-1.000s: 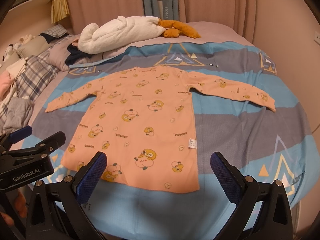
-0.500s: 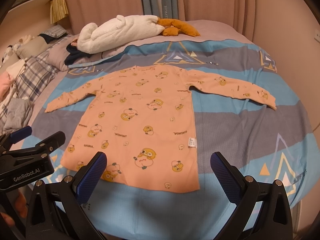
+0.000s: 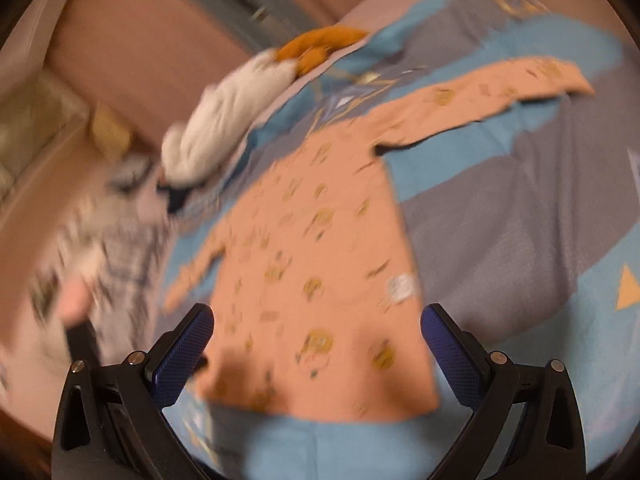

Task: Fold small clothes
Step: 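Grasp the sleeve cuff nearest the right tool with the right gripper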

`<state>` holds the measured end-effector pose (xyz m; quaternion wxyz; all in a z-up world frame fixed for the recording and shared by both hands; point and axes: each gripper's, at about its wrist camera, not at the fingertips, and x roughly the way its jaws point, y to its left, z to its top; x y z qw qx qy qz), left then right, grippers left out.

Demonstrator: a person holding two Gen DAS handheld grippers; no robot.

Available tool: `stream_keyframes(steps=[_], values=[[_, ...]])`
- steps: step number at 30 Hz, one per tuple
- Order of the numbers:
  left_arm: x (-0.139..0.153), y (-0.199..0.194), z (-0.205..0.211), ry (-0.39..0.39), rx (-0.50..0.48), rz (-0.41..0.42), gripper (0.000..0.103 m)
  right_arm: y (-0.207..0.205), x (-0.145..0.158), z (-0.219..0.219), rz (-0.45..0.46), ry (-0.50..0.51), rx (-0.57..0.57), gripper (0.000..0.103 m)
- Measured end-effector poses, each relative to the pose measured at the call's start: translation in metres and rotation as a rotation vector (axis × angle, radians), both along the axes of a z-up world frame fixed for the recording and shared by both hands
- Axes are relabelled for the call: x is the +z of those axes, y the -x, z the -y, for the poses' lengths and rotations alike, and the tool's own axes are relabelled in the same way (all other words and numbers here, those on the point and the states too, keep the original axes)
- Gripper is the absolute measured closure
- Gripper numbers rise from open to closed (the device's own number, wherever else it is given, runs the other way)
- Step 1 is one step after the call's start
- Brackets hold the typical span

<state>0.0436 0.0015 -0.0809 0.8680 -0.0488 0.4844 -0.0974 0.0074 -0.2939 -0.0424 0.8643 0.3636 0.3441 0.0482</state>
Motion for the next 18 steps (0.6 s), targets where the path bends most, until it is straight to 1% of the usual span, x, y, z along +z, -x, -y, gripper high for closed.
stream_keyframes(steps=[1,2,3,6,8,12,14,16,18], values=[[-0.002,-0.003,0.001,0.016,-0.006,0.009,0.0,0.002,-0.003,0.014,0.029,-0.035,-0.039,0.001],[-0.003,-0.006,0.001,0.042,-0.01,0.011,0.0,0.002,-0.006,0.023,0.037,-0.049,-0.066,0.001],[-0.003,-0.01,0.003,0.068,-0.018,0.012,0.0,0.003,-0.01,0.038,0.04,-0.067,-0.112,0.001],[-0.007,-0.025,0.008,0.157,-0.042,0.006,0.0,0.0,-0.016,0.069,0.039,-0.098,-0.162,0.001],[-0.009,-0.034,0.014,0.189,-0.048,-0.007,0.0,-0.002,-0.019,0.093,0.044,-0.112,-0.223,0.001],[-0.019,-0.057,0.032,0.19,-0.072,-0.066,0.0,-0.016,-0.034,0.14,0.005,-0.185,-0.366,0.001],[-0.022,-0.067,0.04,0.205,-0.094,-0.091,0.0,-0.026,-0.043,0.156,-0.015,-0.196,-0.402,0.001],[-0.023,-0.076,0.044,0.207,-0.104,-0.1,0.0,-0.037,-0.049,0.171,-0.03,-0.207,-0.431,0.001],[-0.022,-0.085,0.049,0.203,-0.112,-0.1,0.0,-0.05,-0.054,0.183,-0.025,-0.217,-0.444,0.001]])
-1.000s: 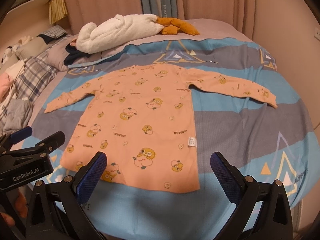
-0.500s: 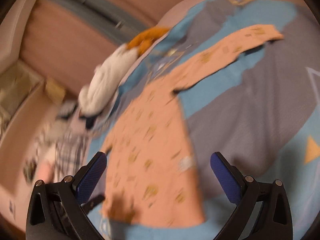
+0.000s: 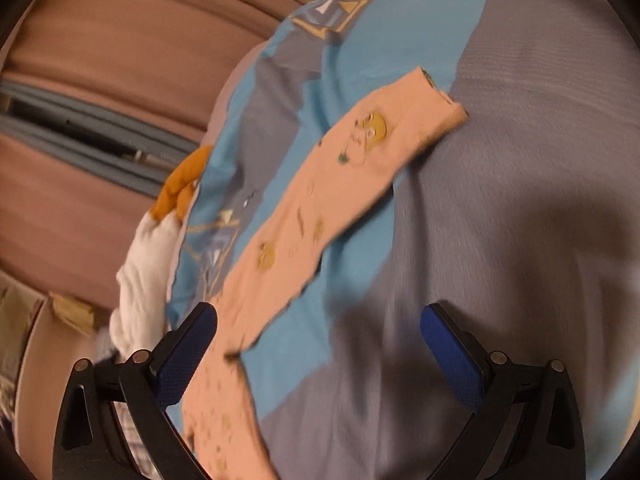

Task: Fold small clothes
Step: 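Grasp the sleeve cuff nearest the right tool with the right gripper, then fold the held sleeve across the shirt body with the right gripper, release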

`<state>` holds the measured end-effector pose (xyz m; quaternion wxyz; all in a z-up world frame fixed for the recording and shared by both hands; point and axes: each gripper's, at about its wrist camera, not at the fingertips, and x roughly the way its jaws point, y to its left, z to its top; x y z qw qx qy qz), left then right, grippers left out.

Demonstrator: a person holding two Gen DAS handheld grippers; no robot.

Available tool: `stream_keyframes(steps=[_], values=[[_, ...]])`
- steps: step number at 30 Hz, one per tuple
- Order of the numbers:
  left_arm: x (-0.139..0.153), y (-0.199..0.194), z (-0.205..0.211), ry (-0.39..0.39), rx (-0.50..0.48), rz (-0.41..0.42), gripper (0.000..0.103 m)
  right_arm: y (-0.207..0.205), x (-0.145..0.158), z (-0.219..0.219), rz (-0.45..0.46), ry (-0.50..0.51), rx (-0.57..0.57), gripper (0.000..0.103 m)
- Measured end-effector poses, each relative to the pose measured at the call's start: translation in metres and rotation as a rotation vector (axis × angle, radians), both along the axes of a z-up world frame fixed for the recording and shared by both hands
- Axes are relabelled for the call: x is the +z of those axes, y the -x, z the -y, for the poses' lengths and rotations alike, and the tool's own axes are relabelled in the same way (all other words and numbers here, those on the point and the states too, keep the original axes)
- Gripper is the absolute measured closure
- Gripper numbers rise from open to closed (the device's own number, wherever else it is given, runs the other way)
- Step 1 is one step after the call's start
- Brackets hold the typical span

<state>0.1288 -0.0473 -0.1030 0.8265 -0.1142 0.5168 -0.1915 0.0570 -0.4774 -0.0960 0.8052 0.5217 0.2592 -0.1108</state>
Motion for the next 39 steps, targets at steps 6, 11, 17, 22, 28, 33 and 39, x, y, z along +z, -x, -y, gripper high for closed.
stream_keyframes(steps=[6,11,17,22,28,33,39], values=[[0.007,-0.019,0.005,0.009,0.006,0.021,0.0,-0.02,-0.006,0.035,0.044,-0.009,-0.074,0.019],[0.012,-0.029,0.004,0.001,0.02,0.047,0.0,-0.027,-0.012,0.065,0.091,-0.047,-0.142,0.047],[0.013,-0.036,-0.008,0.003,0.054,0.048,0.0,-0.031,-0.015,0.079,0.031,-0.01,-0.164,0.093],[0.017,-0.035,-0.024,-0.009,0.092,0.062,0.0,-0.053,0.028,0.058,0.007,0.145,-0.073,0.096],[0.022,-0.031,-0.06,0.021,0.157,0.074,0.0,-0.113,0.123,-0.029,0.005,0.44,0.17,0.096],[0.027,-0.025,-0.098,0.033,0.221,0.087,0.0,-0.166,0.186,-0.128,0.083,0.576,0.341,0.097],[0.025,-0.02,-0.15,0.032,0.305,0.089,0.0,-0.207,0.193,-0.264,0.092,0.783,0.545,0.097]])
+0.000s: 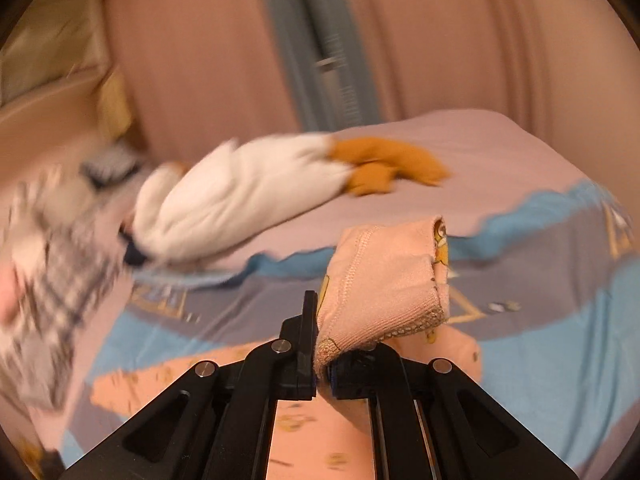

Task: Fold small clothes
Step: 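Fold the held sleeve across the shirt body with the right gripper, release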

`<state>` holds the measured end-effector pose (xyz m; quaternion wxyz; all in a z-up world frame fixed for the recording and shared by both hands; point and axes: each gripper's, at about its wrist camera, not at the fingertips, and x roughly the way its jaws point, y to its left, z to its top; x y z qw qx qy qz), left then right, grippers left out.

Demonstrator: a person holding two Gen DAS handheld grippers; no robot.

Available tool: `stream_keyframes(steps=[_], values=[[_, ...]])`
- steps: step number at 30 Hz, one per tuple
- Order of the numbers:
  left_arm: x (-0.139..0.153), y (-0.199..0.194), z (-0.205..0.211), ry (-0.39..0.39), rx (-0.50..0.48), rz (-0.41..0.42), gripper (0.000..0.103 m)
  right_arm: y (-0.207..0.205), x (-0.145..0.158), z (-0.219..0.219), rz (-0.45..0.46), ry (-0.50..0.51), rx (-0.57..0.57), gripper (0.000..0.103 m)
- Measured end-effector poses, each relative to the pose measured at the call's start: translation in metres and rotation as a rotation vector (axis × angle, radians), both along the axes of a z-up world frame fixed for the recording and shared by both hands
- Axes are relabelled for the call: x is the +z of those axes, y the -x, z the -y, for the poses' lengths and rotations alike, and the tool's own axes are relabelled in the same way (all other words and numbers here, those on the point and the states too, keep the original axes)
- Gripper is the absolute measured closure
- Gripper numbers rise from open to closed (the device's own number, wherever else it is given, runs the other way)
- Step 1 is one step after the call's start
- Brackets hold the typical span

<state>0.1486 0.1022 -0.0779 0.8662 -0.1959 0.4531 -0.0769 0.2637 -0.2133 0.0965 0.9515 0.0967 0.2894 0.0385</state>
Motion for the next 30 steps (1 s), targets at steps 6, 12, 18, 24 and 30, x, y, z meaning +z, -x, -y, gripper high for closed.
stream_keyframes(steps=[6,12,18,24,30], values=[[-0.007,0.004,-0.037,-0.01,0.062,-0.018,0.0,-0.03,-0.083,-0.122,-0.126,0.305,0.164,0.097],[-0.011,0.004,-0.056,-0.003,0.098,-0.027,0.0,-0.03,-0.183,-0.206,-0.322,0.583,0.343,0.088],[-0.014,0.001,-0.057,0.018,0.101,-0.026,0.0,0.002,-0.175,-0.194,-0.287,0.606,0.501,0.054],[-0.012,-0.012,-0.051,0.057,0.08,-0.023,0.0,0.025,-0.125,-0.11,-0.221,0.228,0.519,0.043],[0.012,-0.047,-0.016,0.065,-0.025,0.073,0.001,0.028,-0.118,0.026,-0.227,-0.093,0.173,0.043]])
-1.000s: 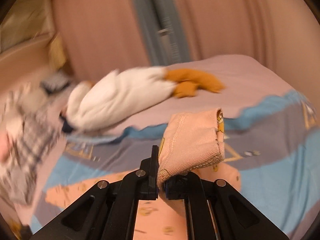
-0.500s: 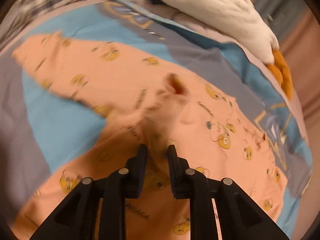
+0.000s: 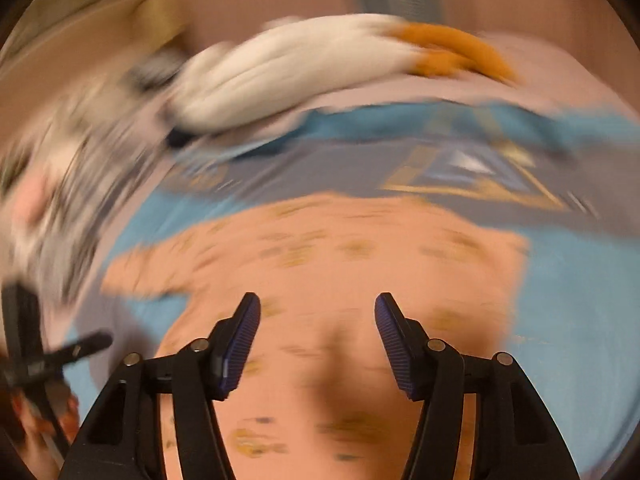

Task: Fold small clothes
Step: 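Fold the held sleeve across the shirt body with the right gripper, release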

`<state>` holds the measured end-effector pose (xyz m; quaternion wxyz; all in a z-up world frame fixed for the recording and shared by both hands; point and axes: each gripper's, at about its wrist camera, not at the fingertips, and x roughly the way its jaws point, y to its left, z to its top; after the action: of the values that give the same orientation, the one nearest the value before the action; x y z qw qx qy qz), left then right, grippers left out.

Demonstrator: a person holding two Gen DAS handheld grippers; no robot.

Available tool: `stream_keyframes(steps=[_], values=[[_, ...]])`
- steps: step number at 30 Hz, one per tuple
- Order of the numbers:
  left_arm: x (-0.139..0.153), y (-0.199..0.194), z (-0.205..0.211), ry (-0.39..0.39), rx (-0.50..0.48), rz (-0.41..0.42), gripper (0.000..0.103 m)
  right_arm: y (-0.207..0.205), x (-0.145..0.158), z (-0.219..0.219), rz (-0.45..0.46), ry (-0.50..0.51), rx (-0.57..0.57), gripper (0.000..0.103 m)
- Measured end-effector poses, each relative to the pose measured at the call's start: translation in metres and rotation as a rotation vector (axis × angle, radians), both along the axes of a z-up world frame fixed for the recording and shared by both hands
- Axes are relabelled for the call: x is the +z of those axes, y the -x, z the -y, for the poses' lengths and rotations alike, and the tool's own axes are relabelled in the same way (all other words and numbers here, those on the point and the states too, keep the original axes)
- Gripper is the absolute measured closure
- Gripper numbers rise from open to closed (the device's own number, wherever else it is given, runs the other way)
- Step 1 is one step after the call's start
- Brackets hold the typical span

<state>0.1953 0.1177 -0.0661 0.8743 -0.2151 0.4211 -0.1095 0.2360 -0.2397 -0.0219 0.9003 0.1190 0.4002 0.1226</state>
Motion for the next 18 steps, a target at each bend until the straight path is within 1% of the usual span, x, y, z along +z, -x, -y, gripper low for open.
stream_keyframes(steps=[1,3,4,5,6,7,8,9,10,11,12,13,14,15,16,17,18], values=[[0.004,-0.01,0.011,0.002,-0.03,0.016,0.001,-0.004,-0.005,0.027,-0.029,-0.067,-0.08,0.043],[0.007,-0.031,0.035,0.015,-0.095,0.032,0.002,-0.009,-0.016,0.068,-0.049,-0.201,-0.189,0.043],[0.007,-0.041,0.049,0.023,-0.132,0.033,0.007,-0.016,-0.025,0.093,-0.06,-0.269,-0.267,0.043],[0.006,-0.05,0.06,0.03,-0.165,0.031,0.01,-0.018,-0.031,0.103,-0.067,-0.302,-0.297,0.043],[0.004,-0.06,0.077,0.041,-0.217,0.029,0.012,-0.028,-0.04,0.117,-0.083,-0.356,-0.326,0.043],[0.0,-0.069,0.094,0.045,-0.269,0.021,0.019,-0.037,-0.048,0.124,-0.108,-0.402,-0.331,0.043],[-0.007,-0.079,0.111,0.036,-0.31,0.011,0.027,-0.041,-0.052,0.124,-0.13,-0.434,-0.32,0.043],[-0.014,-0.087,0.122,0.021,-0.336,-0.005,0.03,-0.053,-0.062,0.124,-0.165,-0.462,-0.312,0.043],[-0.021,-0.094,0.133,0.005,-0.353,-0.021,0.036,-0.061,-0.068,0.12,-0.18,-0.454,-0.315,0.043],[-0.031,-0.102,0.145,-0.014,-0.368,-0.047,0.04,-0.067,-0.071,0.117,-0.188,-0.454,-0.304,0.046],[-0.039,-0.107,0.15,-0.026,-0.375,-0.063,0.042,-0.072,-0.073,0.116,-0.193,-0.464,-0.286,0.052],[-0.047,-0.111,0.155,-0.048,-0.382,-0.08,0.047,-0.078,-0.076,0.11,-0.201,-0.48,-0.252,0.073],[-0.056,-0.114,0.16,-0.079,-0.39,-0.1,0.051,-0.081,-0.077,0.107,-0.205,-0.464,-0.226,0.098],[-0.067,-0.118,0.163,-0.123,-0.397,-0.132,0.056,-0.082,-0.074,0.104,-0.203,-0.396,-0.211,0.098],[-0.073,-0.118,0.165,-0.154,-0.403,-0.137,0.065,-0.087,-0.069,0.097,-0.198,-0.317,-0.197,0.098],[-0.073,-0.117,0.165,-0.178,-0.414,-0.111,0.068,-0.087,-0.062,0.095,-0.175,-0.281,-0.174,0.098],[-0.073,-0.115,0.163,-0.187,-0.42,-0.105,0.068,-0.091,-0.055,0.093,-0.149,-0.244,-0.159,0.098]])
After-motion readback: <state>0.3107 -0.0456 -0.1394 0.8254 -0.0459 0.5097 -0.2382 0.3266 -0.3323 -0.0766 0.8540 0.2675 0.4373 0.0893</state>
